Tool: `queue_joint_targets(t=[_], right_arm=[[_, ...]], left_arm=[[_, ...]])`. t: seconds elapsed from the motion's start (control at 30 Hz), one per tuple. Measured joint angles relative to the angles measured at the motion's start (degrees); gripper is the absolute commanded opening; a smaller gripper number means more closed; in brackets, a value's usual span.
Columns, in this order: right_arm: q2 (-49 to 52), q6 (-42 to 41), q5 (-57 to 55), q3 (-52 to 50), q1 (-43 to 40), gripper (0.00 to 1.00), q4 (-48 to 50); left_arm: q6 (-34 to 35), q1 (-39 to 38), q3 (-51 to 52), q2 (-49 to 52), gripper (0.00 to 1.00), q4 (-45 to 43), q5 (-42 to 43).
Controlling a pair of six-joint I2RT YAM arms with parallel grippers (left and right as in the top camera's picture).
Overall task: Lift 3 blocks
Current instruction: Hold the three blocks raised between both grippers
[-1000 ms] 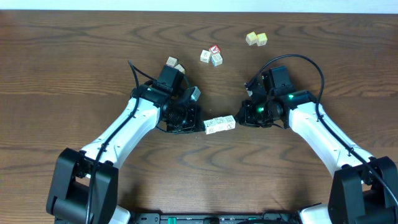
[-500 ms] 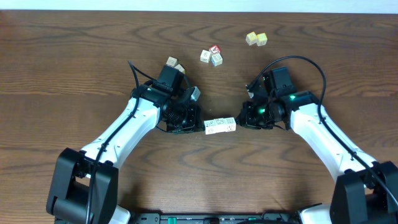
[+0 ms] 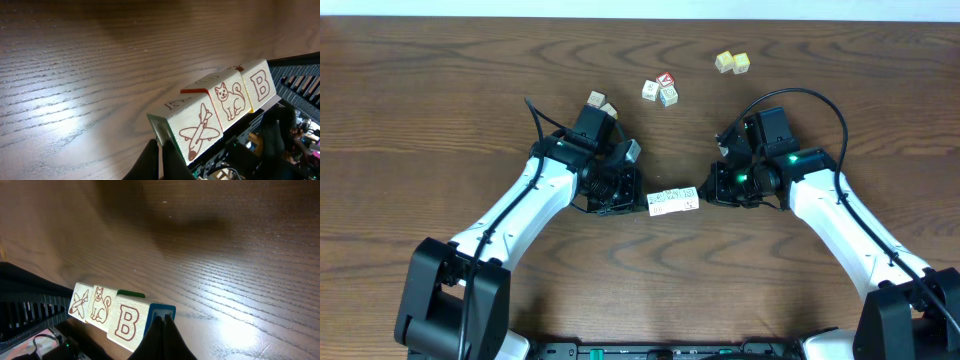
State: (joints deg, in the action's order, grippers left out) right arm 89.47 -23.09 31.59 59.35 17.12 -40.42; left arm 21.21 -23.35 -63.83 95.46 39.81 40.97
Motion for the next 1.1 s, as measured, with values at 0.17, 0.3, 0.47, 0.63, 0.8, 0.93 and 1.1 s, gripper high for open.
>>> queue_joint_targets(t=[0.17, 0.3, 0.47, 0.63, 0.8, 0.93, 1.1], right_arm=[[0.0, -0.2, 0.0, 0.0, 0.0, 0.01, 0.0], [0.0, -0.2, 0.0, 0.0, 0.0, 0.01, 0.0], [0.0, -0.2, 0.0, 0.0, 0.0, 0.01, 0.0], [0.0, -0.2, -0.1, 0.0, 0.0, 0.01, 0.0], [0.0, -0.3, -0.3, 0.0, 0.0, 0.01, 0.0], [0.0, -0.4, -0.6, 0.0, 0.0, 0.01, 0.0], [0.0, -0.4, -0.8, 0.0, 0.0, 0.01, 0.0]], left_arm=[[0.0, 0.0, 0.0, 0.0, 0.07, 0.0, 0.0], [0.0, 0.0, 0.0, 0.0, 0.07, 0.0, 0.0], [0.0, 0.0, 0.0, 0.0, 0.07, 0.0, 0.0], [0.0, 0.0, 0.0, 0.0, 0.07, 0.0, 0.0], [0.0, 0.0, 0.0, 0.0, 0.07, -0.3, 0.0], [0.0, 0.0, 0.0, 0.0, 0.07, -0.7, 0.0], [0.0, 0.0, 0.0, 0.0, 0.07, -0.9, 0.0]])
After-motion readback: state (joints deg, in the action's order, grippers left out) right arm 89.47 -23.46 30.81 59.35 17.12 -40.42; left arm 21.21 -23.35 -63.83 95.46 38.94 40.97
